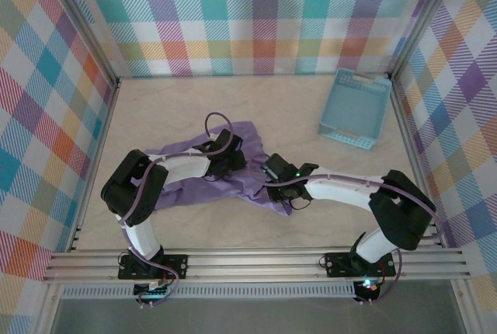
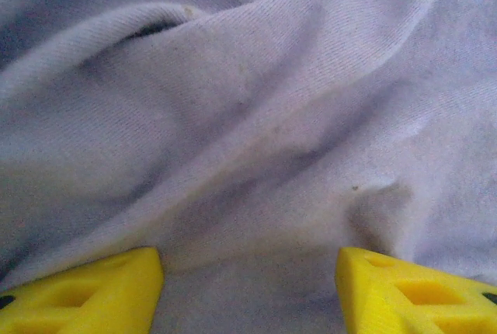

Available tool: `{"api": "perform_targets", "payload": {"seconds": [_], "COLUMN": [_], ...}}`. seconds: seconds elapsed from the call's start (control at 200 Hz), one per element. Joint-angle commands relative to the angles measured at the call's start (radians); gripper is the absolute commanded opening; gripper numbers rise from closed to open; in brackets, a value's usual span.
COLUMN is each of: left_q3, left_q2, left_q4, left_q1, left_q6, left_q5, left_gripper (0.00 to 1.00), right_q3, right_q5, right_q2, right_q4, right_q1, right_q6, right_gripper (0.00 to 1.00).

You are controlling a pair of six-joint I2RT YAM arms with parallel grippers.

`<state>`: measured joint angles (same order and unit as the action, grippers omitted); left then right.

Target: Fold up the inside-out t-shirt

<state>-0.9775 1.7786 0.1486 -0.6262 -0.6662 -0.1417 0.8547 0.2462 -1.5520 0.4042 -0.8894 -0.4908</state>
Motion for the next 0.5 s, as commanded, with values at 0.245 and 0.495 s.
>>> {"api": "perform_targets", "payload": {"seconds": [0.245, 0.495], "left_q3": [0.06, 0.063], "left_q2": [0.001, 0.008], "left_q4": [0.077, 0.078], "left_q1": [-0.006, -0.006], "left_q6": [-0.026, -0.027], "left_q5": [0.0, -0.01], "left_gripper": [0.62, 0.62], "right_q3": [0.095, 0.11], "right_q5": [0.046, 0.012], "right_q2": [-0.136, -0.175], "right_q4": [-0.01, -0.002], "right_q1": [0.058, 0.07], "right_q6": [-0.002, 0.008], "right_gripper": [0.34, 0.33]}}
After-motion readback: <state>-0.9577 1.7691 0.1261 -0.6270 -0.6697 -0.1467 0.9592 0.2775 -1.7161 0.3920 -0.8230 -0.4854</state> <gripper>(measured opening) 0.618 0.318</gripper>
